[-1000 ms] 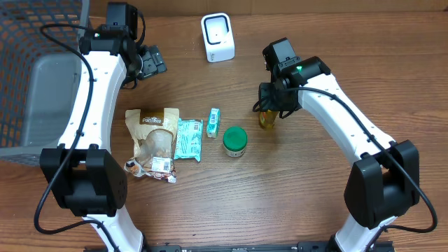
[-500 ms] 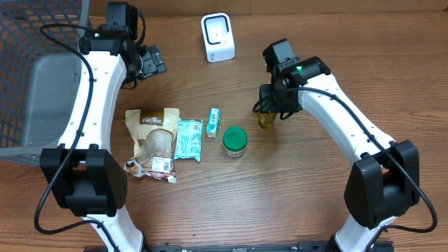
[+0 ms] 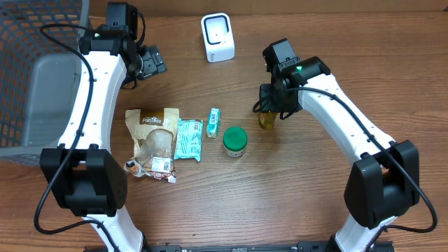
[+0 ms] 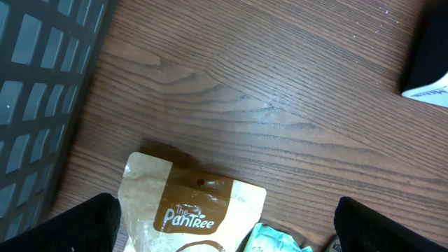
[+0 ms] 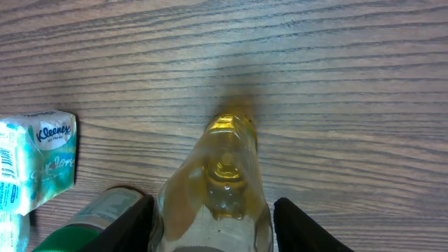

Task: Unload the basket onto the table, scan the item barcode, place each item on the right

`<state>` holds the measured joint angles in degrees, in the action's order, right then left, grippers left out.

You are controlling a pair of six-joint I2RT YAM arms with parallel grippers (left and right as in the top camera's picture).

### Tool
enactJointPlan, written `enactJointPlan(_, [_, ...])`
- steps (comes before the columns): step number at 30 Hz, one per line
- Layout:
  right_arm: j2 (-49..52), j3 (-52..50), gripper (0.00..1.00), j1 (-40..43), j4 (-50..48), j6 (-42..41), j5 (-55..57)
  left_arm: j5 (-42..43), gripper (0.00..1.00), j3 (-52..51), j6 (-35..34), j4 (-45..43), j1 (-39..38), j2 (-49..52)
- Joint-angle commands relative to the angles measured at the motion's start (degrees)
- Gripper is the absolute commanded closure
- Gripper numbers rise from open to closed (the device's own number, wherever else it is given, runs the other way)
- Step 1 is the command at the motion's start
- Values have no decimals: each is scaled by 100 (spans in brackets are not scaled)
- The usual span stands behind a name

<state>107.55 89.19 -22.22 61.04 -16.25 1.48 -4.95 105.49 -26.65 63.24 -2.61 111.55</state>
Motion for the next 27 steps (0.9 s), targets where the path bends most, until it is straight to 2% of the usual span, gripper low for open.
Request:
enactJointPlan(1, [0,-48,50,-37,-33,24,-9,28,0,107,-59,-4,-4,-76])
enactJointPlan(13, [0,-48,55,-33,-72,24,-9,28,0,107,-59,-4,-4,-76])
enactJointPlan(24, [0,-48,65,-31,-74,22,-9,28,0,107,-59,-4,-4,-76])
enactJointPlan(27, [0,-48,64,-31,-74,22,-9,28,0,107,-59,-4,-4,-76])
